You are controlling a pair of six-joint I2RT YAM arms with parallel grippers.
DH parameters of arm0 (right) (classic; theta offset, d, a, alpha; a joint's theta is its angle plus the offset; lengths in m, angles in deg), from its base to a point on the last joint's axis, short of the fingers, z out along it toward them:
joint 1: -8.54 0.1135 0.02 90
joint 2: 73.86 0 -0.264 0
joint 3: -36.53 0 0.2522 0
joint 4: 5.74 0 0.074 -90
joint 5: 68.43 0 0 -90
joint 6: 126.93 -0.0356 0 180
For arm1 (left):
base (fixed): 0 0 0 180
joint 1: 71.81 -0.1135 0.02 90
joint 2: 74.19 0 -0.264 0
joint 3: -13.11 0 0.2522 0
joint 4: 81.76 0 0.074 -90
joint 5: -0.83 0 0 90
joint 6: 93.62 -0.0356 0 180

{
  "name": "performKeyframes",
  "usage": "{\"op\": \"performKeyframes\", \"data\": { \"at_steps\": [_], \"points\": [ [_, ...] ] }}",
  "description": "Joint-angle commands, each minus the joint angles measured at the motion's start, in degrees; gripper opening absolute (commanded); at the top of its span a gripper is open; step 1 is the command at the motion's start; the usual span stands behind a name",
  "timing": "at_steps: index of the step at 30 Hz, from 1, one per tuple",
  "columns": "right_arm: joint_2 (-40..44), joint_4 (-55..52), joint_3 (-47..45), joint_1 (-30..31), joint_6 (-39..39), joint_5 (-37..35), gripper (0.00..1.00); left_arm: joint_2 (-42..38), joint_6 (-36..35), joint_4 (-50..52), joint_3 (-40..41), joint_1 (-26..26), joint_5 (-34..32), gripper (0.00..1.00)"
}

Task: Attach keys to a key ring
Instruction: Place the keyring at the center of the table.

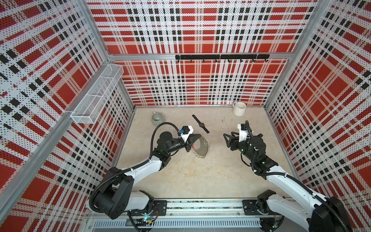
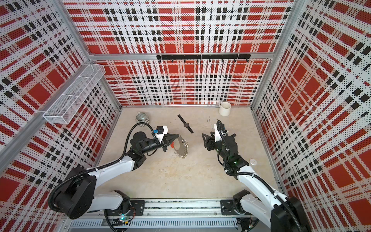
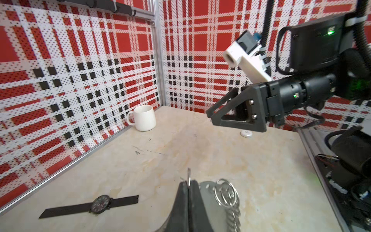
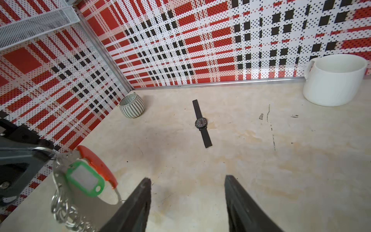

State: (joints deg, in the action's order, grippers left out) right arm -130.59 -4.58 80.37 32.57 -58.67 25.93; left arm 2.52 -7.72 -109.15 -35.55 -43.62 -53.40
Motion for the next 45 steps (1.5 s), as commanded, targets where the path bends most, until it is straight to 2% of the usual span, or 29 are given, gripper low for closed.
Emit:
{"op": "performKeyframes", "data": {
  "at_steps": [1, 4, 7, 13, 16, 19, 22, 26, 30, 34, 36, 37, 38, 39, 41, 43, 44, 45],
  "points": [
    [1.0, 0.9, -1.2, -1.2, 0.2, -0.4, 0.62, -1.0, -2.9, 1.6, -1.4, 0.6, -4.2, 0.04],
    [-0.2, 1.6, -1.1, -1.5, -0.6, 0.5, 0.62, 1.4, -2.7, 1.1, -2.4, 3.0, -8.6, 0.04],
    [-1.8, 1.2, -0.1, -1.7, -0.8, 1.4, 0.63, 5.6, -1.9, -0.4, -5.8, 5.1, -9.8, 0.04],
    [-9.7, -11.2, 7.3, -6.3, -5.3, -1.5, 0.66, 15.3, 0.9, -5.3, -14.4, 9.3, -10.1, 0.04],
    [-10.3, -9.4, 5.6, -10.4, -9.1, 2.2, 0.66, 19.9, 2.3, -7.9, -18.5, 11.2, -9.2, 0.04],
    [-9.0, -8.1, 3.8, -11.8, -9.6, 3.1, 0.66, 22.8, 5.8, -13.0, -20.3, 11.7, -8.3, 0.04],
    [-8.6, -9.1, 3.3, -12.4, -8.8, 1.9, 0.67, 23.4, 9.2, -19.1, -17.1, 10.7, -8.1, 0.04],
    [-9.1, -9.2, 2.9, -13.4, -8.0, 2.7, 0.67, 22.1, 9.4, -22.5, -7.1, 9.5, -9.6, 0.05],
    [-10.5, -6.8, 1.9, -13.9, -8.9, 4.3, 0.68, 21.3, 7.8, -23.1, 2.4, 9.6, -14.2, 0.08],
    [-13.0, -4.6, 2.0, -14.1, -9.5, 7.3, 0.69, 21.9, 8.5, -28.1, 9.7, 10.9, -18.9, 0.08],
    [-14.9, -3.3, 2.1, -14.3, -9.6, 8.0, 0.72, 22.3, 9.1, -30.3, 11.7, 11.4, -21.0, 0.11],
    [-16.5, -2.9, 2.7, -14.7, -10.9, 9.4, 0.77, 22.4, 9.4, -31.0, 12.4, 11.7, -22.0, 0.12],
    [-18.9, -3.0, 3.8, -15.4, -11.6, 11.0, 0.84, 22.5, 9.5, -31.6, 12.9, 11.9, -23.0, 0.14],
    [-21.0, -3.6, 5.3, -15.9, -11.3, 12.6, 0.97, 22.6, 9.6, -32.2, 13.3, 12.0, -24.0, 0.17],
    [-27.0, -7.1, 10.7, -16.8, -10.4, 16.0, 1.0, 22.9, 9.7, -32.6, 13.8, 12.3, -25.7, 0.24],
    [-35.3, -17.7, 20.3, -17.8, -5.0, 18.7, 1.0, 22.6, 10.3, -32.6, 14.3, 12.5, -28.0, 0.37],
    [-37.8, -20.7, 23.9, -18.0, -3.3, 18.4, 1.0, 22.2, 10.6, -32.6, 14.6, 12.6, -28.8, 0.54],
    [-40.0, -23.4, 26.6, -18.2, -1.3, 16.4, 1.0, 21.4, 10.9, -32.5, 15.0, 12.7, -29.7, 0.87]
  ]
}}
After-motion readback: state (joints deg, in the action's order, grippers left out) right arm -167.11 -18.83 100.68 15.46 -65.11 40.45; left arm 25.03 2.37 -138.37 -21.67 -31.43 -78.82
